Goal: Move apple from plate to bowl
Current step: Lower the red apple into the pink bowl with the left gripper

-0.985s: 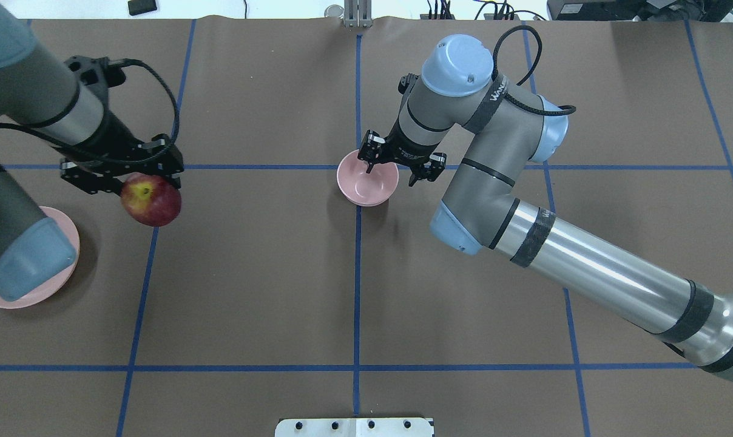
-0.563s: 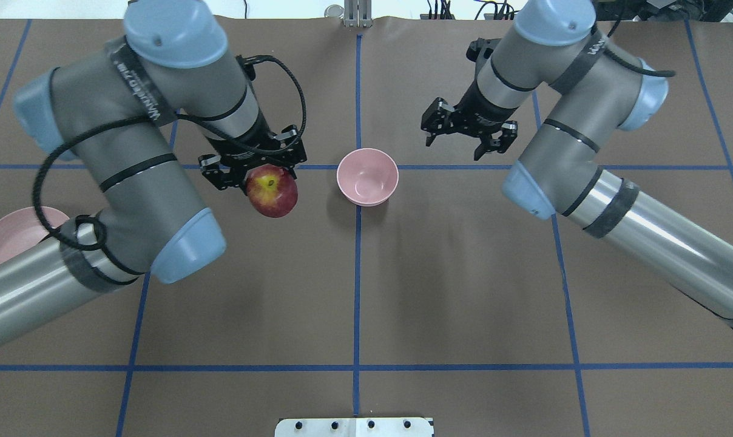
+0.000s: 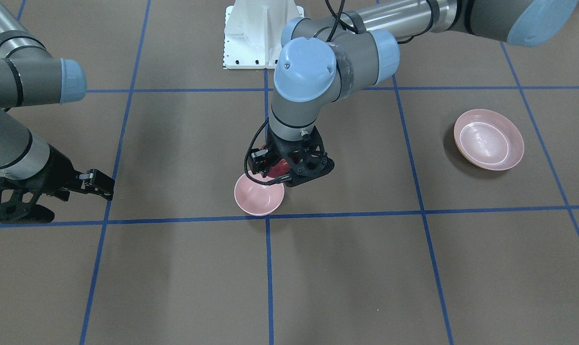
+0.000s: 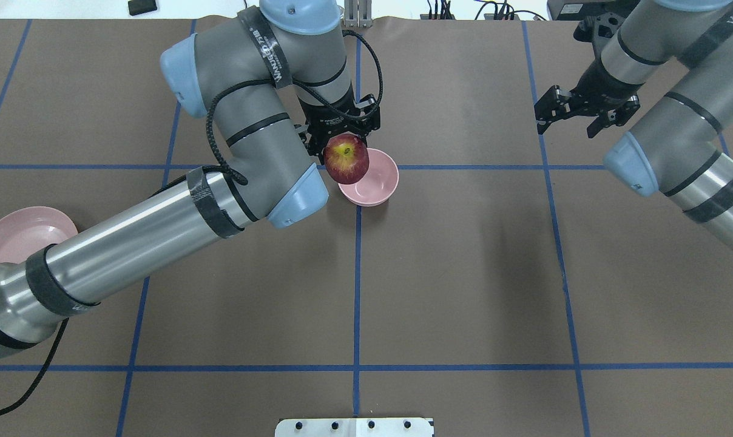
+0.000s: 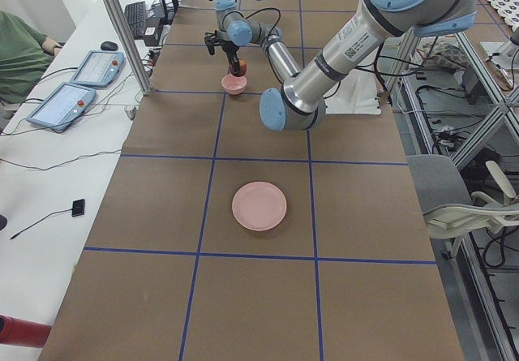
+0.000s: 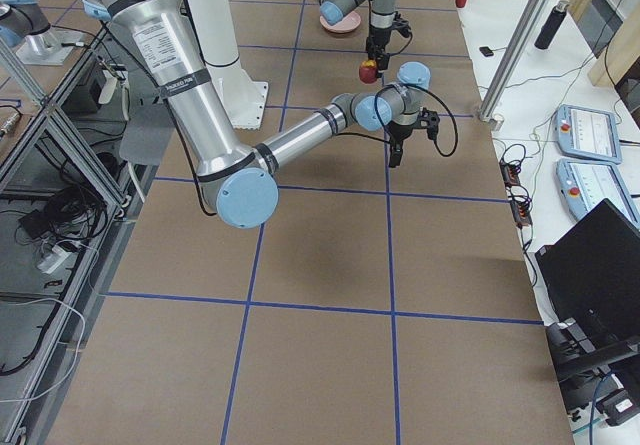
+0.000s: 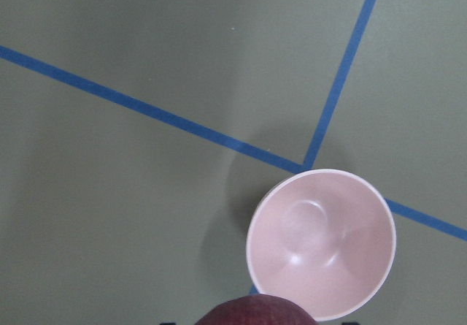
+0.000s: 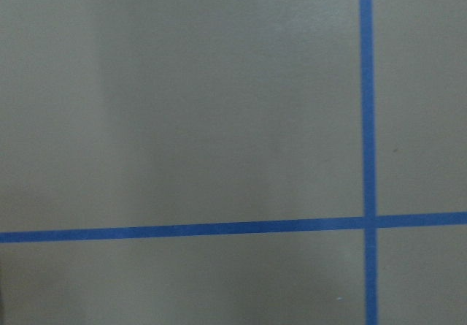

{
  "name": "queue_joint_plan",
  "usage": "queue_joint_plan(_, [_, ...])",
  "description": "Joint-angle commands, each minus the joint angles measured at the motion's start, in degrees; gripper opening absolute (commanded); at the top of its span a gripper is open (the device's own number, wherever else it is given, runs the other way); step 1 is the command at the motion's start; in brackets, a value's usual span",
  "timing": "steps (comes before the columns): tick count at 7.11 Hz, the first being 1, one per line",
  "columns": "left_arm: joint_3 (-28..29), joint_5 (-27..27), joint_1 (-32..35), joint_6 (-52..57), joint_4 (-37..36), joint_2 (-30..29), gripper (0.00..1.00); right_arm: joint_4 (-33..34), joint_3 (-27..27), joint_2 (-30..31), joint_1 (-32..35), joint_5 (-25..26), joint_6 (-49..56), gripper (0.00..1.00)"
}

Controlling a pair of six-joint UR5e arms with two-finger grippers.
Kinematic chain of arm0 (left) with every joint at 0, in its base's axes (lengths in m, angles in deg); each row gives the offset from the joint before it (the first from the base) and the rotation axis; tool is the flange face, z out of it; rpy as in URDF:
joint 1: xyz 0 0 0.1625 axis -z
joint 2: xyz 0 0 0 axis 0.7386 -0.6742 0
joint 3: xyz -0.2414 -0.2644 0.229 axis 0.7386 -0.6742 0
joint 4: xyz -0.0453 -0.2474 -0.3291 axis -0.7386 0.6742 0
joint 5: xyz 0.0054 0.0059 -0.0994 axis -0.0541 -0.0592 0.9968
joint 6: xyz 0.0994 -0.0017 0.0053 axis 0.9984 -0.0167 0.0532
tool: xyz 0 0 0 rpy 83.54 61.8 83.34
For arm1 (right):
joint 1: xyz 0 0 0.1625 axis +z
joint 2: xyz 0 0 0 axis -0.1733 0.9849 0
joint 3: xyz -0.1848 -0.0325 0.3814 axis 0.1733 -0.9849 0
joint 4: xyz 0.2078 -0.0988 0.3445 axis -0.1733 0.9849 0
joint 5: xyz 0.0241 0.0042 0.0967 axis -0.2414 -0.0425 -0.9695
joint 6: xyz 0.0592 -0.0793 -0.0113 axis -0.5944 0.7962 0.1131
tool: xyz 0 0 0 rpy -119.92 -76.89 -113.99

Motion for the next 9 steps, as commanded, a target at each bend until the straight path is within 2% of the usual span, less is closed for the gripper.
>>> queue_joint_plan(1, [5.63, -1.95, -1.06, -0.15, 4.29, -1.58, 0.00, 0.20, 0.01, 2.10, 1.14, 0.01, 4.13, 1.00])
queue_joint_plan(3, [9.85, -2.05, -2.20, -0.32, 9.11, -1.93, 0.00, 0.29, -0.25, 2.27, 1.41, 0.01, 4.14, 1.00])
queue_joint_plan(6, [11.18, -3.90, -3.35, -0.41, 10.54, -2.20, 0.00, 0.38, -0.34, 2.27, 1.32, 0.01, 4.23, 1.00])
queue_joint_plan(8, [14.94, -3.98, -3.61, -0.50, 11.07, -5.17, 0.00, 0.29, 0.01, 2.28, 1.49, 0.01, 4.14, 1.00])
queue_joint_plan(9, [17.13, -3.99, -3.61, -1.37, 14.46, -5.27, 0.00, 0.29, 0.27, 2.19, 1.67, -0.16, 4.23, 1.00])
